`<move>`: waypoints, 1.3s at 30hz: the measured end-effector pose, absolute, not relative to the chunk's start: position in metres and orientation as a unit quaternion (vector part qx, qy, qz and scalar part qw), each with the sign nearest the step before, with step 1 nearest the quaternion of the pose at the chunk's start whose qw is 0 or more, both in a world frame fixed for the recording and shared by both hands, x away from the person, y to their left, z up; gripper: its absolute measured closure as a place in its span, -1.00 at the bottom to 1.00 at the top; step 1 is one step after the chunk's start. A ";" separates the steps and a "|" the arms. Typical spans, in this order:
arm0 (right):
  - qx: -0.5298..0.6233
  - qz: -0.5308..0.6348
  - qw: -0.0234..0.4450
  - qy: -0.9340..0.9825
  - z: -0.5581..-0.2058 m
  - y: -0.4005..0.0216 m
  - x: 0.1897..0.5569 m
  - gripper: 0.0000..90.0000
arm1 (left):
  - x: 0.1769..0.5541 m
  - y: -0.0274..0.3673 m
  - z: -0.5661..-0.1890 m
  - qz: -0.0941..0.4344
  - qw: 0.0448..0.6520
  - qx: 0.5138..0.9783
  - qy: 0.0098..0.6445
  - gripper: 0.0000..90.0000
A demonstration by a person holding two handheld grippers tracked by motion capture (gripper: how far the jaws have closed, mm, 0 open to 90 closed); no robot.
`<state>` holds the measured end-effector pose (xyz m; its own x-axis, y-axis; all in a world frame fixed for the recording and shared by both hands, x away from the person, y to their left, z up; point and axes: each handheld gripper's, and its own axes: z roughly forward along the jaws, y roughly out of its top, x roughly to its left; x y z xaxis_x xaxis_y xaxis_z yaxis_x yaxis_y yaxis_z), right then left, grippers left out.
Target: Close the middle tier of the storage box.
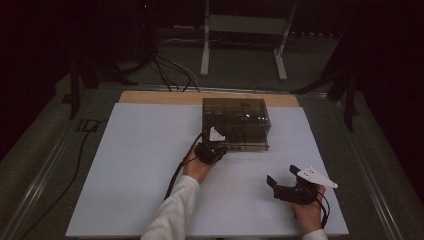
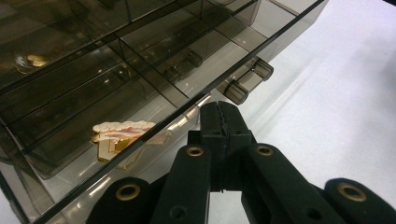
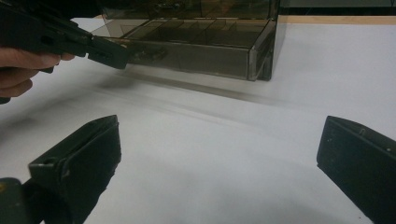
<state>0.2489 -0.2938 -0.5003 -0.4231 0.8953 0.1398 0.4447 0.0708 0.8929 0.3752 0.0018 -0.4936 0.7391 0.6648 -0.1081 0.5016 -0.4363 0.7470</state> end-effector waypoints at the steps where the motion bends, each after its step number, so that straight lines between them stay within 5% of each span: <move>1: 0.483 0.481 0.234 0.693 -0.500 -0.294 0.249 -1.00 | 0.375 0.002 -0.494 0.101 0.403 0.841 0.347 1.00; 39: 0.484 0.481 0.236 0.692 -0.500 -0.295 0.249 -1.00 | 0.387 0.001 -0.495 0.114 0.400 0.832 0.366 1.00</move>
<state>0.2493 -0.2949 -0.5000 -0.4196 0.8968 0.1400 0.4439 0.0682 0.8935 0.3868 0.0015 -0.4950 0.7059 0.7009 -0.1024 0.5180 -0.4121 0.7496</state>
